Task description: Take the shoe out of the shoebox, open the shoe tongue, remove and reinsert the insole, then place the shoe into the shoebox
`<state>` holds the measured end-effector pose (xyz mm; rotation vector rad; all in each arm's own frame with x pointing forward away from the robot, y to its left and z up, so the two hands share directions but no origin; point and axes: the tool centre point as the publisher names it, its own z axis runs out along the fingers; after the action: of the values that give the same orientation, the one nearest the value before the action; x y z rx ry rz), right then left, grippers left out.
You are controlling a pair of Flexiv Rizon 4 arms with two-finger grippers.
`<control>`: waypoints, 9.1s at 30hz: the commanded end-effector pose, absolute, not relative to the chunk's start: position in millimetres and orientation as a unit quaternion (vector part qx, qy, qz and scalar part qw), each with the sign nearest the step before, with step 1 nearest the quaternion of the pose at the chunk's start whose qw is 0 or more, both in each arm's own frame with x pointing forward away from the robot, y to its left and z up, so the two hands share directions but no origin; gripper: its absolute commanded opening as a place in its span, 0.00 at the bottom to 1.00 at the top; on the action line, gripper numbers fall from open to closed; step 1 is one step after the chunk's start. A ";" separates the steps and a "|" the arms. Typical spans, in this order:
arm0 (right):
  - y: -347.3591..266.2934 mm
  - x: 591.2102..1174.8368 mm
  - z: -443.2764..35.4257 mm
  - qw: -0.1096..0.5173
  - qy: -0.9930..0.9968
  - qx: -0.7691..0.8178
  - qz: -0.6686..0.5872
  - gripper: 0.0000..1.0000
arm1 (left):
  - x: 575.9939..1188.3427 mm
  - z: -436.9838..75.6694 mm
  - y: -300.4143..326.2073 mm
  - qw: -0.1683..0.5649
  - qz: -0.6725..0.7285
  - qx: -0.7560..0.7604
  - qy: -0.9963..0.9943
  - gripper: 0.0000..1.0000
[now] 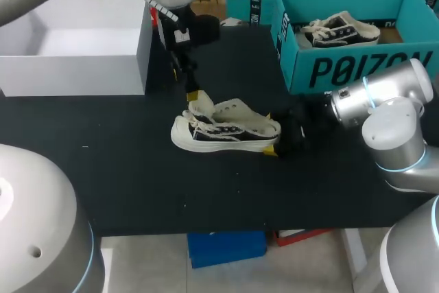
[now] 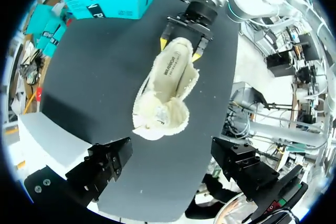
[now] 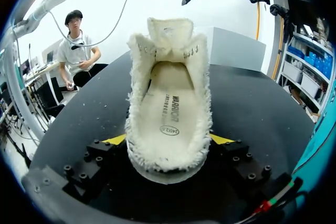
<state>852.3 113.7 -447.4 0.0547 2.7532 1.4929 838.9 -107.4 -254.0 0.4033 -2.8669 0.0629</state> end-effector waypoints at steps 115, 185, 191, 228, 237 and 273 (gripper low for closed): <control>113.1 852.4 -450.8 0.005 0.880 0.018 0.476 0.00 | 825.3 -365.8 -195.1 0.209 0.035 -0.051 -0.976 0.00; 113.1 852.4 -450.8 0.005 0.880 0.018 0.476 0.00 | 814.7 -449.0 -189.1 0.158 0.005 -0.005 -0.987 0.37; 113.1 852.4 -450.8 0.005 0.880 0.018 0.476 0.00 | 816.9 -455.6 -185.0 0.132 -0.013 0.004 -0.991 0.26; 113.1 852.4 -450.8 0.005 0.880 0.018 0.476 0.00 | 879.2 -499.6 -135.3 -0.288 -0.193 -0.015 -0.938 0.15; 113.1 852.4 -450.8 0.005 0.880 0.018 0.476 0.00 | 903.1 -500.1 -121.0 -0.323 -0.192 -0.003 -0.927 0.23; 113.1 852.4 -450.8 0.005 0.880 0.018 0.476 0.00 | 867.1 -446.4 -135.0 -0.192 -0.089 -0.012 -0.977 0.00</control>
<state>851.5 116.5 -447.3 0.0556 2.7514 1.4935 847.2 -162.8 -418.2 0.0049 -3.5404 -0.4908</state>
